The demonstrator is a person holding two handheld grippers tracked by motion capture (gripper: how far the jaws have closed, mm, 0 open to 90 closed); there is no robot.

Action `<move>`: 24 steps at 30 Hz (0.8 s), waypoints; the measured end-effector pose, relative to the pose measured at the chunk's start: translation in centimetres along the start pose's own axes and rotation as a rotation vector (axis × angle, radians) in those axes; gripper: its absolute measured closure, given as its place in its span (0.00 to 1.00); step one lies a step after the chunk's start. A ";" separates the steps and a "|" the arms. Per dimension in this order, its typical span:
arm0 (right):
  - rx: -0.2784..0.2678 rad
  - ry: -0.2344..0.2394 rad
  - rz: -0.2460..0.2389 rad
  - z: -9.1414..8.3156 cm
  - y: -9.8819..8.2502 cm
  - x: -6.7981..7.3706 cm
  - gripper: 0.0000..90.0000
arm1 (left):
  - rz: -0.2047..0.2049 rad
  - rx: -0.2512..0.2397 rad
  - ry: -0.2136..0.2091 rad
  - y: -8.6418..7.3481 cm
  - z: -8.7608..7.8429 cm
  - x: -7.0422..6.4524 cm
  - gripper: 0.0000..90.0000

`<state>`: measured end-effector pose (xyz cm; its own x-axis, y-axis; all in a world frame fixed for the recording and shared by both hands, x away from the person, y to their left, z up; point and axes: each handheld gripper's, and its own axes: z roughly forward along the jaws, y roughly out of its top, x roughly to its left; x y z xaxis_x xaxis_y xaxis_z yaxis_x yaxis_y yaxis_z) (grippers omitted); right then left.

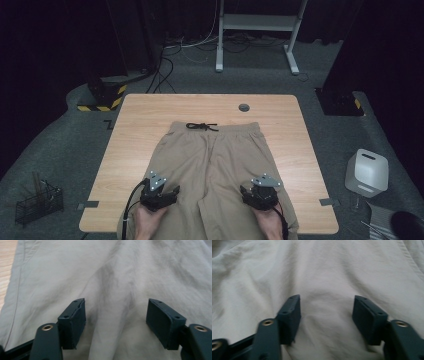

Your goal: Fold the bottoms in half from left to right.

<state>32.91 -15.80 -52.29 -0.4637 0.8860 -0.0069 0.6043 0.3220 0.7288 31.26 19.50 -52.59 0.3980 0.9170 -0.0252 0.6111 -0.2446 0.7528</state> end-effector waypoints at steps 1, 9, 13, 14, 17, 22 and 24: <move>0.005 0.002 0.002 0.0 0.2 -0.2 0.47 | 0.017 0.010 0.008 0.5 0.0 0.1 0.36; -0.054 0.003 0.038 0.8 4.1 -2.2 0.45 | 0.001 -0.022 -0.058 5.5 1.5 2.0 0.36; -0.041 -0.025 0.085 3.7 6.7 -3.6 0.45 | -0.007 -0.008 -0.020 7.4 4.1 3.2 0.36; -0.032 -0.040 0.084 4.3 7.0 -3.7 0.45 | -0.005 -0.005 -0.004 7.7 4.8 3.3 0.36; -0.009 -0.066 0.078 5.5 7.5 -3.9 0.45 | 0.008 0.034 0.049 8.2 6.3 3.7 0.36; 0.029 -0.073 0.082 7.0 7.1 -4.2 0.45 | 0.008 0.079 0.059 7.8 7.8 4.3 0.37; 0.014 -0.078 0.061 7.0 6.8 -4.1 0.45 | -0.003 0.057 0.057 7.5 7.7 4.4 0.37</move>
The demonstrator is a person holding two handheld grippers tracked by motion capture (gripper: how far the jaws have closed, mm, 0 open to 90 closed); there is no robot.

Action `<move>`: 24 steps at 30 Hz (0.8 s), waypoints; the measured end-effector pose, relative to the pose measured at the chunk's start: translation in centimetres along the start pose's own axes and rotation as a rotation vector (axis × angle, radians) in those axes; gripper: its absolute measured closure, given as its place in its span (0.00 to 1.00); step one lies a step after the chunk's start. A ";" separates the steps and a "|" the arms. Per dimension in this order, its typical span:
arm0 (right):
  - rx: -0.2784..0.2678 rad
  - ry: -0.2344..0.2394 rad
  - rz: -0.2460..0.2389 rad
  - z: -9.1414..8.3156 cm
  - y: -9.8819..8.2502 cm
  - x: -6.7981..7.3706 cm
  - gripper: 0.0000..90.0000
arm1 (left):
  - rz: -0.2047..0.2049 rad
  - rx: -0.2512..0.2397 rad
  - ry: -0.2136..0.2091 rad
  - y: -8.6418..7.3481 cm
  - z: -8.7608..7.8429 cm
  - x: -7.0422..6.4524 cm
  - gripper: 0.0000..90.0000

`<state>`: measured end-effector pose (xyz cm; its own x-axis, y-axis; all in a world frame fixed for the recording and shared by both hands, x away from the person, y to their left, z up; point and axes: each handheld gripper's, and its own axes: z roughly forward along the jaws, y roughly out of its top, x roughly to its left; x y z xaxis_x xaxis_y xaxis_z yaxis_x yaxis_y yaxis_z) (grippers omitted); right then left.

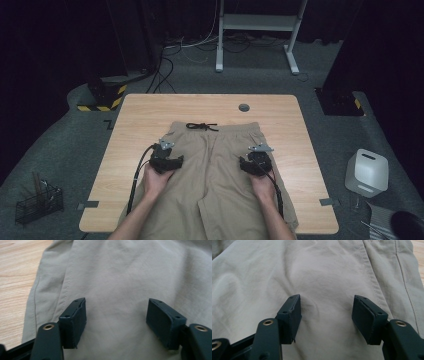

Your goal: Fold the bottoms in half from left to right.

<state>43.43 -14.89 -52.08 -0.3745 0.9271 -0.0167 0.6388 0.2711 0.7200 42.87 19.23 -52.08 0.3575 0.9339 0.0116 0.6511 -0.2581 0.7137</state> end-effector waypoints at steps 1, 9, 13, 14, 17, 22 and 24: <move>-0.005 0.006 -0.007 -0.1 -0.2 -0.1 0.45 | 0.003 -0.004 0.002 -0.1 0.0 -0.1 0.36; -0.027 0.011 -0.015 -1.3 -1.7 0.3 0.44 | -0.003 -0.059 -0.003 -2.1 -1.3 -0.8 0.36; -0.027 0.012 -0.019 -2.1 -2.4 0.8 0.44 | -0.004 -0.058 0.008 -3.3 -2.5 -1.4 0.36; -0.026 0.014 -0.019 -2.3 -2.6 0.9 0.44 | -0.008 -0.060 0.009 -3.7 -2.9 -1.6 0.35; -0.028 0.017 -0.024 -3.2 -3.5 1.6 0.44 | -0.007 -0.060 0.008 -4.8 -4.0 -2.2 0.36; -0.027 0.028 -0.033 -4.7 -4.9 2.7 0.44 | 0.006 -0.062 -0.006 -6.5 -5.8 -2.8 0.36; -0.027 0.036 -0.036 -5.3 -5.5 3.0 0.44 | 0.014 -0.064 -0.016 -7.0 -6.3 -2.9 0.36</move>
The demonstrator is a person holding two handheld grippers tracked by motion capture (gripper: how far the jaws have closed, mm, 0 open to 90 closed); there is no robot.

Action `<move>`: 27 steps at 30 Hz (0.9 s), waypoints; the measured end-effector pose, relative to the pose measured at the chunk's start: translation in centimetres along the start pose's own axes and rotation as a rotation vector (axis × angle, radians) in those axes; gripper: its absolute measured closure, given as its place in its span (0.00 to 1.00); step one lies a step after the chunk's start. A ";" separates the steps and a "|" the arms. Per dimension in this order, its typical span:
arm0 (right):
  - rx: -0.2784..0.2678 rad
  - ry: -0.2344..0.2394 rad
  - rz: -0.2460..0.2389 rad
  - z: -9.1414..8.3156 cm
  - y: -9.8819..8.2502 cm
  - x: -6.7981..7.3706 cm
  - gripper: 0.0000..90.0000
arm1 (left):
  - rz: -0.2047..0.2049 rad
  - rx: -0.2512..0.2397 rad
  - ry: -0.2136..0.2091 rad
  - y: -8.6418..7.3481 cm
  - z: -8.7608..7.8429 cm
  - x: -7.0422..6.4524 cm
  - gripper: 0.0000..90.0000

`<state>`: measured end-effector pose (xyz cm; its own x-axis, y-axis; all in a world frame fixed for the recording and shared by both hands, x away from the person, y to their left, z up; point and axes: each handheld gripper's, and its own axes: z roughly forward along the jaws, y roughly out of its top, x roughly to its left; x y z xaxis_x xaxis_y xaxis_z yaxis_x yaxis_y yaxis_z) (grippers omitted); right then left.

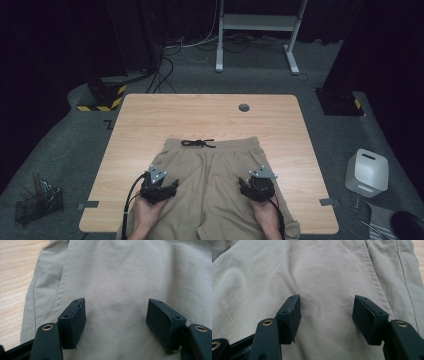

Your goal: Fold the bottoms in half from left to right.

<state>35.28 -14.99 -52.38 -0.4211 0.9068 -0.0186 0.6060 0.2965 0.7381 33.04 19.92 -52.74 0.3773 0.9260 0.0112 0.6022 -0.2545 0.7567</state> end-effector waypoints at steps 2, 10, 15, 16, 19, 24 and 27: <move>0.001 0.000 0.000 -0.1 -0.1 0.1 0.44 | 0.007 -0.003 -0.023 -0.3 -0.4 0.1 0.37; 0.000 0.002 -0.003 -0.2 -0.2 0.1 0.44 | -0.033 -0.004 -0.080 1.5 -0.5 2.4 0.34; 0.000 0.002 -0.004 -0.2 -0.2 0.1 0.44 | -0.041 -0.023 -0.047 3.8 0.0 4.1 0.35; 0.000 0.002 -0.004 -0.2 -0.2 0.1 0.44 | -0.045 -0.022 -0.045 4.1 0.2 4.4 0.35; 0.000 0.003 -0.005 -0.2 -0.2 0.1 0.44 | -0.035 -0.003 -0.036 4.9 1.1 5.2 0.42; 0.000 0.003 -0.004 -0.2 -0.2 0.1 0.44 | -0.024 0.047 0.008 5.4 2.8 6.2 0.41; 0.000 0.003 -0.004 -0.2 -0.2 0.1 0.44 | -0.041 0.063 0.019 5.3 3.6 6.9 0.41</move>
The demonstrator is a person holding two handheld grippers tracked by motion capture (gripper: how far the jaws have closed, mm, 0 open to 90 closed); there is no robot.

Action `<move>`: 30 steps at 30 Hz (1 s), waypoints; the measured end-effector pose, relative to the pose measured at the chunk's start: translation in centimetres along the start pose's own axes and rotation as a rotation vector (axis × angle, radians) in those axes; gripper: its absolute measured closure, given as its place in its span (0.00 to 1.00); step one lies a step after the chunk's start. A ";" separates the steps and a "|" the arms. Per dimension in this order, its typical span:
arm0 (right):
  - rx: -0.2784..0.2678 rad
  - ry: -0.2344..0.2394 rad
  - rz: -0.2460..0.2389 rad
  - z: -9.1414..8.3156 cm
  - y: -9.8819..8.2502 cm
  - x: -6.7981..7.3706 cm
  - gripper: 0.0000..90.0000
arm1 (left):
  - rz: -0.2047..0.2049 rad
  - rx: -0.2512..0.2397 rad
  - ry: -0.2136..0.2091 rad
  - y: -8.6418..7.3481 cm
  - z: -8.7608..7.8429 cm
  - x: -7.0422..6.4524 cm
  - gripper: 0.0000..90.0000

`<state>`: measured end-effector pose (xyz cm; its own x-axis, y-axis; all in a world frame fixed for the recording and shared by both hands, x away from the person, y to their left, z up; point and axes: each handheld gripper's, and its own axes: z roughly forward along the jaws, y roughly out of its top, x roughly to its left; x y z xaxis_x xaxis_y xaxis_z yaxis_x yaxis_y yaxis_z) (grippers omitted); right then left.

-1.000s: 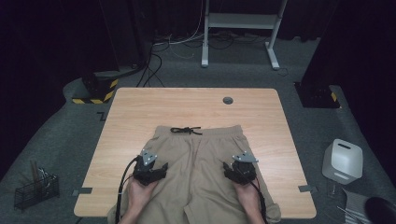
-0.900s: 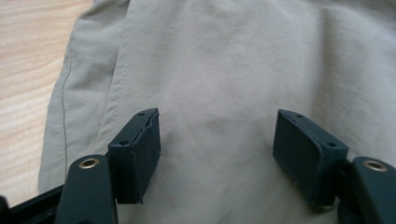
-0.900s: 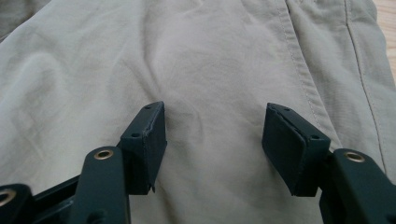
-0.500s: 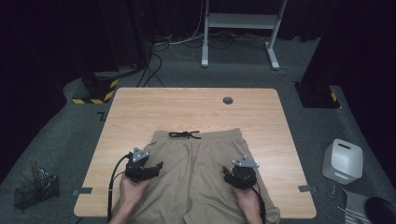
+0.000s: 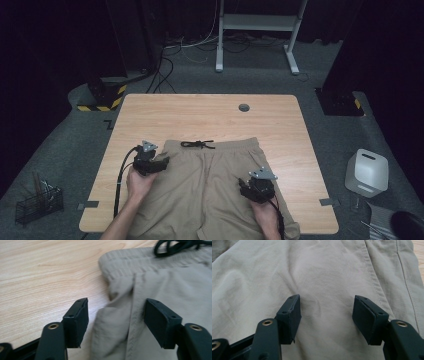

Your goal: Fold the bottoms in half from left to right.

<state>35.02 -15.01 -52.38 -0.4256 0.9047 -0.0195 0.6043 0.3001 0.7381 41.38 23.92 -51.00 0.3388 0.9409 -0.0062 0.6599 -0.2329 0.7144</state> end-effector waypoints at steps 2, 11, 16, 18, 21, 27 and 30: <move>0.000 0.000 -0.001 0.0 0.0 0.0 0.44 | -0.005 0.012 0.003 -0.1 0.4 0.4 0.42; 0.002 0.000 0.000 0.0 0.0 0.0 0.44 | -0.009 0.027 -0.009 -0.3 0.9 0.7 0.43; 0.002 0.000 -0.001 0.0 0.0 0.0 0.44 | -0.001 0.012 -0.022 -0.3 0.8 1.0 0.54; 0.001 0.000 -0.001 0.0 0.0 0.0 0.44 | 0.009 0.006 -0.036 -0.3 0.8 1.0 0.66; 0.000 0.000 -0.001 0.0 0.0 0.0 0.44 | 0.014 0.006 -0.051 -0.3 0.8 0.9 0.70; 0.000 -0.001 -0.001 0.0 0.0 0.0 0.44 | 0.011 0.011 -0.090 -0.3 0.7 1.2 0.82; -0.001 -0.002 -0.002 0.0 0.0 0.0 0.44 | -0.006 0.017 -0.114 -0.3 0.7 1.3 0.88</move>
<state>35.00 -15.01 -52.39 -0.4251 0.9049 -0.0222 0.6032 0.3014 0.7384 42.05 25.01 -51.73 0.4084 0.9083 -0.0906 0.6732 -0.2326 0.7020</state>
